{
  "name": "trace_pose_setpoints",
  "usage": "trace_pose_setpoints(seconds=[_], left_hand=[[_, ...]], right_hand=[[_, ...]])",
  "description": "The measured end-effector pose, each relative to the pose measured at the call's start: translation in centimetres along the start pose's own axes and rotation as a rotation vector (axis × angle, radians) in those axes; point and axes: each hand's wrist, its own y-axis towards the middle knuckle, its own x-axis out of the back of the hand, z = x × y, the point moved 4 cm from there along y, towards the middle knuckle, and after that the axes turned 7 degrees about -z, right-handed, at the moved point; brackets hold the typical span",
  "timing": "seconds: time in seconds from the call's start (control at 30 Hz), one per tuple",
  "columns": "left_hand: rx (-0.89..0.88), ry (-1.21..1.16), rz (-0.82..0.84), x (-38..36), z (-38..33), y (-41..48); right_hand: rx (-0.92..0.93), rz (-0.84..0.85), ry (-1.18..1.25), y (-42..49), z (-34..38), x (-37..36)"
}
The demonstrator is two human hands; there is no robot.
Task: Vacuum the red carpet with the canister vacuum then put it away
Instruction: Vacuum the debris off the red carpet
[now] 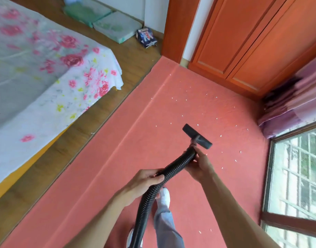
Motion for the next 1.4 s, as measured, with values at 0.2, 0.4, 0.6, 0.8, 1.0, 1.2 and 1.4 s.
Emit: trace_pose_setpoints(seconds=[0.2,0.4,0.6,0.8,1.0,1.2,1.4], left_hand=[[-0.099,0.053,0.070,-3.5,-3.2,-4.1],[-0.141,0.125,0.130,-8.9,-3.2,-7.1],[-0.121,0.202,0.229,-17.4,0.2,-10.4],[-0.074,0.190,0.201,-24.7,6.6,-14.1],[0.053,0.213,0.226,-27.7,13.3,-15.2],[0.187,0.299,0.306,-30.4,20.2,-15.2],[0.348,0.318,0.268,-29.9,25.5,-15.2]], right_hand=[[0.143,-0.012,0.016,-6.6,3.0,3.2],[0.180,-0.024,-0.001,-11.4,4.8,9.5],[0.170,-0.056,-0.021,-14.2,4.6,19.3],[0.086,-0.069,-0.062,-16.3,1.7,29.3],[-0.041,-0.229,-0.127,-14.5,-3.8,36.4],[-0.139,-0.377,-0.184,-11.5,-9.8,42.5],[-0.186,-0.446,-0.187,-8.1,-16.2,46.4]])
